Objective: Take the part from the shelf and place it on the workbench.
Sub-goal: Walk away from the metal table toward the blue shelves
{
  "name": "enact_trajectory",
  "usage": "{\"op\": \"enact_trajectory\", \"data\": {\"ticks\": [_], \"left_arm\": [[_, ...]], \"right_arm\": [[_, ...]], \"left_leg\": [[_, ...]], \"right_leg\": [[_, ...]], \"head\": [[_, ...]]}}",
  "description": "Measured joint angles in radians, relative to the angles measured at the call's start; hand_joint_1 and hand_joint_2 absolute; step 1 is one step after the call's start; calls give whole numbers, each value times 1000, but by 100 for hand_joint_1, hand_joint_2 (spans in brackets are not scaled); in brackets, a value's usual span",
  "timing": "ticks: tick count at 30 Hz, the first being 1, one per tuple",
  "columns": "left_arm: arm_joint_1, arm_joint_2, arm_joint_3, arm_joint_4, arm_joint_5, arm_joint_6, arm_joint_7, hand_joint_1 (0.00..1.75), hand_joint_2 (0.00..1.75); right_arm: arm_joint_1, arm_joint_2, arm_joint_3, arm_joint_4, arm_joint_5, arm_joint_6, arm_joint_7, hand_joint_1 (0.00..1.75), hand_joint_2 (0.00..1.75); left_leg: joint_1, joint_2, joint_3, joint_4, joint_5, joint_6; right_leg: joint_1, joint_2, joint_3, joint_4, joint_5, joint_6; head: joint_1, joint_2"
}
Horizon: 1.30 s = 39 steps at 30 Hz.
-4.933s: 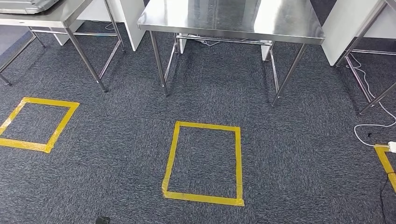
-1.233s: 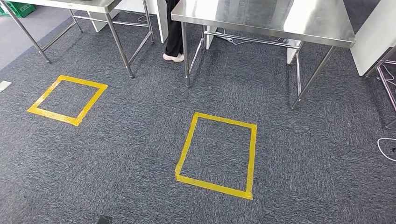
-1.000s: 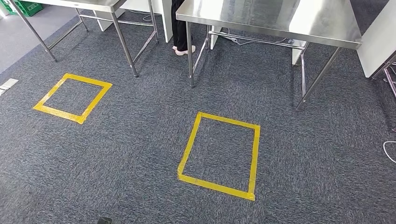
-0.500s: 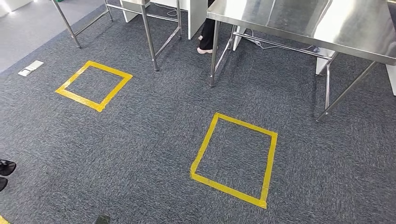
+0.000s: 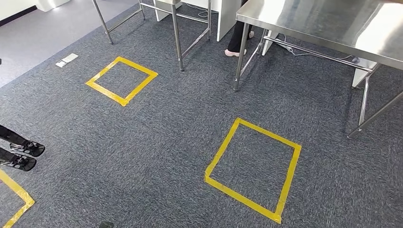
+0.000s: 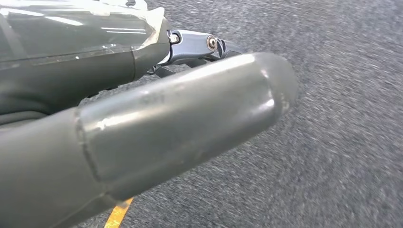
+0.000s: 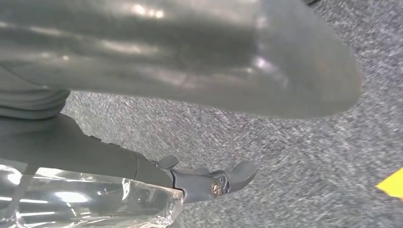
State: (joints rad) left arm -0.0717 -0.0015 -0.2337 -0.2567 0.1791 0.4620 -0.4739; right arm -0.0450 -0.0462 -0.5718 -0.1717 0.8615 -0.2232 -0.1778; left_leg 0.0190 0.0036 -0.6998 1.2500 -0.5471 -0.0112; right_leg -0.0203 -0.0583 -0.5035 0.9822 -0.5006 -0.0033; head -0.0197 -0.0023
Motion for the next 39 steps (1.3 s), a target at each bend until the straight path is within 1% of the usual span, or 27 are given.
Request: {"op": "enact_trajectory", "data": {"ticks": [2, 4, 5, 7, 9, 11, 13, 14, 15, 16, 17, 18, 19, 20, 22, 24, 26, 27, 28, 29, 30, 31, 33, 35, 37, 38, 39], "left_arm": [[-1, 1, 0, 0, 0, 0, 0, 0, 0], [-4, 1, -1, 0, 0, 1, 0, 0, 0], [-5, 1, -2, 0, 0, 1, 0, 0, 0], [-4, 0, -5, 0, 0, 1, 0, 0, 0], [-4, 0, -8, 0, 1, 2, -1, 0, 0], [-5, 0, -9, 0, 1, 3, -1, 0, 0], [-4, 0, -10, 0, 2, 3, -2, 0, 0], [-3, -1, -10, 0, 2, 4, -2, 0, 0], [-2, -2, -11, 0, 2, 4, -2, 0, 0], [-2, -3, -12, 0, 2, 4, -2, 0, 0], [-1, -4, -13, 0, 2, 5, -2, 0, 0], [-2, -4, -14, 0, 1, 5, -2, 0, 0], [-2, -5, -15, 0, 1, 6, -2, 0, 0], [-1, -5, -15, 0, 0, 7, -2, 0, 0], [0, -5, -16, 0, 0, 8, -1, 0, 0], [1, -6, -17, 0, -1, 9, -1, 0, 0], [-1, -6, -17, 0, -1, 9, -1, 0, 0], [-1, -6, -18, 0, -1, 10, 0, 0, 0], [-1, -6, -18, 0, -1, 10, 0, 0, 0], [1, -7, -18, 0, 0, 10, 0, 0, 0], [2, -6, -18, 0, 0, 10, -1, 0, 0], [2, -6, -18, 0, 1, 10, -1, 0, 0], [1, -6, -18, 0, 1, 11, -2, 0, 0], [-1, -7, -18, 0, 2, 11, -3, 0, 0], [0, -7, -18, 0, 2, 12, -4, 0, 0], [1, -8, -18, 0, 2, 12, -4, 0, 0], [2, -8, -18, 0, 3, 12, -5, 0, 0]], "right_arm": [[0, 0, 1, 0, 0, 0, 0, 0, 0], [0, 0, 2, 0, 0, 0, 0, 0, 0], [-1, -1, 2, 0, 1, -1, 0, 0, 0], [-3, -1, 4, -1, 2, -2, 0, 0, 0], [-4, 0, 5, -2, 3, -2, 0, 0, 0], [-1, -1, 6, -2, 3, -2, 0, 0, 0], [4, -2, 6, -2, 3, -2, 0, 0, 0], [6, -3, 6, -2, 3, -2, 0, 0, 0], [8, -3, 6, -2, 3, -3, 0, 0, 0], [8, -3, 6, -2, 3, -3, 0, 0, 0], [8, -4, 6, -2, 3, -3, 0, 0, 0], [8, -4, 6, -2, 2, -4, 0, 0, 0], [8, -5, 6, -2, 1, -4, 1, 0, 0], [8, -5, 6, -2, 0, -4, 1, 0, 0], [7, -5, 6, -2, -1, -5, 2, 0, 0], [7, -4, 6, -2, -2, -6, 3, 0, 0], [11, -3, 6, -2, -2, -6, 2, 0, 0], [14, -3, 6, -2, -2, -5, 1, 0, 0], [16, -3, 6, -2, -2, -5, 0, 0, 0], [17, -4, 6, -2, -2, -4, -2, 0, 0], [17, -4, 6, -2, -2, -3, -4, 0, 0], [16, -4, 6, -2, -2, -2, -5, 0, 0], [15, -6, 6, -2, -2, 0, -7, 0, 0], [15, -7, 6, -2, -2, 0, -9, 0, 0], [12, -8, 6, -2, -1, 1, -10, 0, 0], [10, -8, 6, -2, 0, 1, -11, 0, 0], [9, -8, 6, -2, 0, 2, -11, 0, 0]], "left_leg": [[2, 36, 77, -141, 62, 1], [-2, 59, 121, -224, 85, 11], [-7, 56, 123, -232, 84, 18], [-11, 33, 122, -239, 90, 33], [-9, 13, 125, -251, 100, 51], [-8, -9, 124, -255, 106, 61], [-9, -36, 122, -254, 107, 63], [-9, -50, 121, -254, 107, 63], [-10, -64, 122, -253, 107, 62], [-9, -77, 123, -252, 107, 61], [-10, -89, 123, -250, 108, 59], [-12, -100, 122, -248, 107, 56], [-14, -109, 121, -246, 107, 51], [-15, -118, 119, -246, 108, 46], [-14, -126, 113, -245, 109, 35], [-13, -84, 95, -211, 85, 26], [-13, -27, 44, -101, 20, 17], [-10, -15, 9, -29, -13, 12], [-8, -11, -18, 27, -32, 9], [-5, -8, -30, 51, -32, 6], [-3, -4, -20, 31, -13, 4], [-1, 6, 11, -28, 20, 4], [-1, 47, 86, -167, 74, 7], [-6, 65, 117, -227, 86, 17], [-12, 41, 116, -232, 88, 31], [-13, 31, 117, -236, 91, 39], [-12, 21, 118, -241, 96, 47]], "right_leg": [[3, -18, 5, 1, -5, 6], [11, -34, 8, 1, -12, 18], [15, -43, 10, -1, -14, 24], [16, -54, 16, -2, -17, 36], [12, -18, 1, 40, -45, 40], [6, 35, -58, 164, -105, 36], [5, 52, -119, 283, -145, 39], [5, 54, -127, 292, -140, 46], [5, 57, -115, 261, -119, 54], [3, 65, -85, 195, -87, 62], [0, 84, -53, 118, -55, 67], [0, 100, -27, 57, -30, 66], [0, 112, -12, 18, -15, 60], [3, 117, -7, 5, -10, 51], [3, 97, -3, 4, -5, 33], [-4, 78, 2, 1, 0, 17], [-3, 55, 3, -1, 0, 4], [-1, 41, 2, 0, -1, 1], [0, 28, 2, 0, -2, 0], [1, 16, 2, 0, -3, -1], [1, 5, 3, 0, -4, -2], [0, -5, 5, 0, -6, -1], [6, -22, 10, 2, -12, 7], [16, -39, 13, 2, -20, 18], [22, -58, 19, -2, -23, 29], [20, -54, 21, 3, -29, 34], [18, -38, 15, 20, -41, 36]], "head": [[-1, 0], [2, 0], [4, 0], [4, 0], [6, 0], [8, 0], [9, 0], [10, 0], [10, 0], [10, 0], [11, 0], [11, 0], [11, 0], [11, 0], [10, 0], [7, 0], [2, 0], [0, 0], [0, 0], [0, 0], [0, 0], [0, 0], [-1, 0], [1, 0], [3, 0], [3, 0], [4, 0]]}}
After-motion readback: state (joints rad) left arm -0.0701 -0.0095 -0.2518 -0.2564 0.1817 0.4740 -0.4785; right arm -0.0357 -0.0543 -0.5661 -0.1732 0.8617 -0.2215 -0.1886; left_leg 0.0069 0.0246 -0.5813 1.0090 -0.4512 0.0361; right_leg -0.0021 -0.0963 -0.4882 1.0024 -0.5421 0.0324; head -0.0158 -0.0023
